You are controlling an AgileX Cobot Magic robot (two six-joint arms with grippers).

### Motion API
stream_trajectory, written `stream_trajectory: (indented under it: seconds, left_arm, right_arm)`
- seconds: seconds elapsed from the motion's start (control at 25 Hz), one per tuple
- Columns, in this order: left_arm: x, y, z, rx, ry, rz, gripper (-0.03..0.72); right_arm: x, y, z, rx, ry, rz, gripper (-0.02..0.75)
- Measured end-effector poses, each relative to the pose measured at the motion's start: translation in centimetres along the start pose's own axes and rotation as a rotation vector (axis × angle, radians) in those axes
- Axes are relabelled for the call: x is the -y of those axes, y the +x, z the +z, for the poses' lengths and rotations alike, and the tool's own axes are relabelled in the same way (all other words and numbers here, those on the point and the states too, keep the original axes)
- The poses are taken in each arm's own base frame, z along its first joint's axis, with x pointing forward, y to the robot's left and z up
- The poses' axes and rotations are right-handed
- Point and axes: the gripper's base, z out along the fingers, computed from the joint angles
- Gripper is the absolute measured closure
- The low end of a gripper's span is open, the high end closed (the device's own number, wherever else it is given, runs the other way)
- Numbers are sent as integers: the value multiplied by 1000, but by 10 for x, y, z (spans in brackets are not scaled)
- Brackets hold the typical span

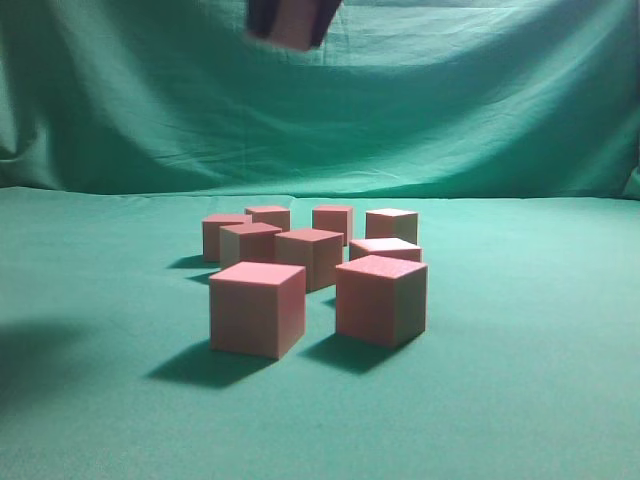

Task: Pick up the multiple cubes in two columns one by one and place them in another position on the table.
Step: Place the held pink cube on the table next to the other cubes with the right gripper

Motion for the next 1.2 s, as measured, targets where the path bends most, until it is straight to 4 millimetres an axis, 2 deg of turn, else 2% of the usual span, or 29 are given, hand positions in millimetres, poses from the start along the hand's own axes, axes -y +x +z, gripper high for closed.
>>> stream_trajectory:
  seconds: [0.16,0.28,0.44,0.72,1.08,1.2]
  left_arm:
    - [0,0,0,0,0,0,688]
    - [0,0,0,0,0,0,688]
    - [0,0,0,0,0,0,688]
    - [0,0,0,0,0,0,688]
    - [0,0,0,0,0,0,688]
    - [0,0,0,0,0,0,688]
  right_arm:
    - [-40,20,33,-51,-27,-95,479]
    - [-67,35,51,-66,-45,-162,479]
    - [-90,44,71,-73,-58,-219,479]
    - [-96,50,107,-152,-32,-218,479]
    - [-95,53,128,-191,-14,-208,479]
    - [-95,53,129,-196,-13,-208,479]
